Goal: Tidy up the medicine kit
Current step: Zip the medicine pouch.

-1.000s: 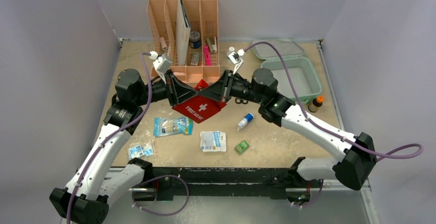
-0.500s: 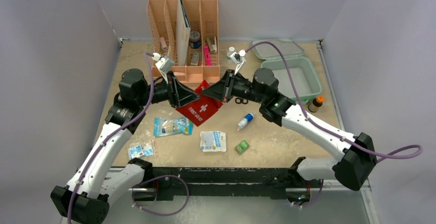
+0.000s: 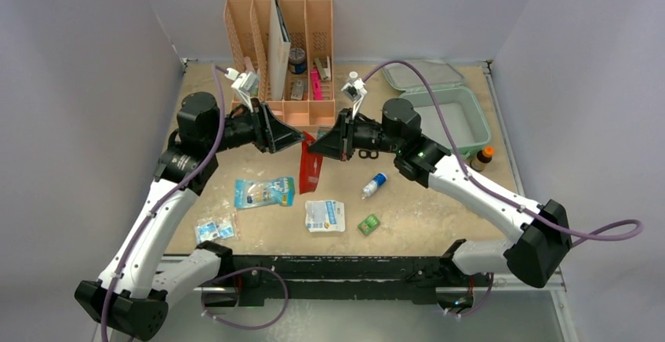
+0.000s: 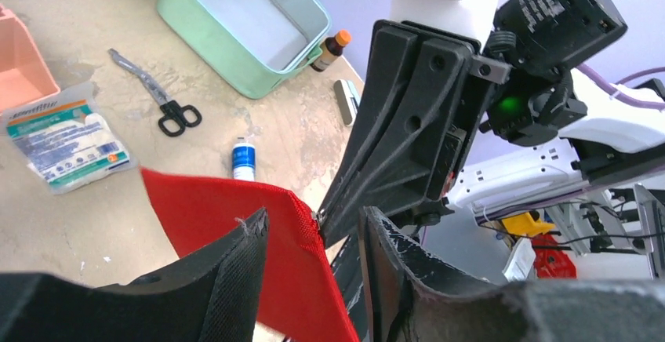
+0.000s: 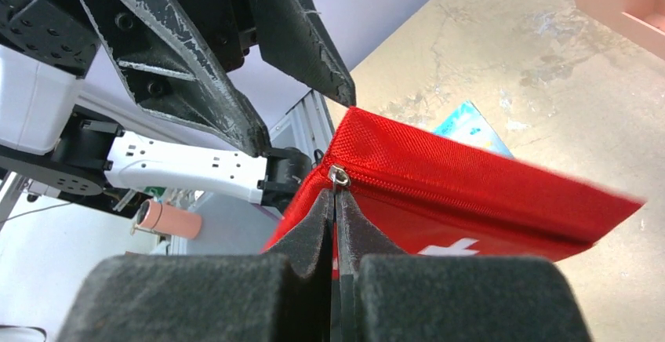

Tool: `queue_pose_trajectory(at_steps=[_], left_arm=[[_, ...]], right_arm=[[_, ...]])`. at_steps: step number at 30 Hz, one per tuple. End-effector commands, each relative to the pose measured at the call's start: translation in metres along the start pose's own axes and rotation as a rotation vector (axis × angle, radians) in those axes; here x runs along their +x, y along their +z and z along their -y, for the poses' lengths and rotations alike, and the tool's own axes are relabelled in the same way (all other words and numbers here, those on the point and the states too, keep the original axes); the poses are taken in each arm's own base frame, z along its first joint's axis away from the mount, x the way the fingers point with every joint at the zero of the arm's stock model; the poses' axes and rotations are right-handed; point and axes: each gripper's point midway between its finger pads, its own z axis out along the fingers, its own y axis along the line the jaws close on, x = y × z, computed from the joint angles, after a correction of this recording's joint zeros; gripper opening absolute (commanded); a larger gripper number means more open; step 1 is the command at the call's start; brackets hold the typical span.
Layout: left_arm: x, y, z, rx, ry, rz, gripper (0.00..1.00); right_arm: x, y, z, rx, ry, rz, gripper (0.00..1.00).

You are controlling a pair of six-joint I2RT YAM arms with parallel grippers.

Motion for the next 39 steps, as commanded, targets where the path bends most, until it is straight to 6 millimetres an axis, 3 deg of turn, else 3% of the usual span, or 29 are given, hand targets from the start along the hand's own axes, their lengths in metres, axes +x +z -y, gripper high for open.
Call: queue_pose_trajectory(at_steps=[1, 10, 18, 27, 34, 39], left_arm=[[-0.007, 0.005, -0.01, -0.071, -0.057, 0.0, 0.44], [0.002, 0.011, -0.031, -0.136, -0.099, -0.04, 0.44], [-0.002, 0.022, -0.048, -0.185, -0.126, -0.04, 0.43], [0.001, 0.022, -0.036, -0.123, -0.129, -0.061, 0.27], [0.002, 0.017, -0.031, -0.111, -0.089, -0.064, 0.01], [-0.001, 0.015, -0.027, -0.102, -0.063, -0.062, 0.0]], right_arm=[[-0.019, 0.005, -0.016, -0.068, -0.039, 0.036, 0.0], [-0.022, 0.017, -0.012, -0.092, 0.008, 0.053, 0.0], [-0.023, 0.022, -0.011, -0.097, 0.014, 0.047, 0.0], [-0.021, 0.022, -0.005, -0.073, 0.02, 0.046, 0.0], [-0.018, 0.024, -0.001, -0.065, 0.029, 0.036, 0.0], [-0.002, 0.021, 0.015, -0.001, 0.028, -0.008, 0.0]])
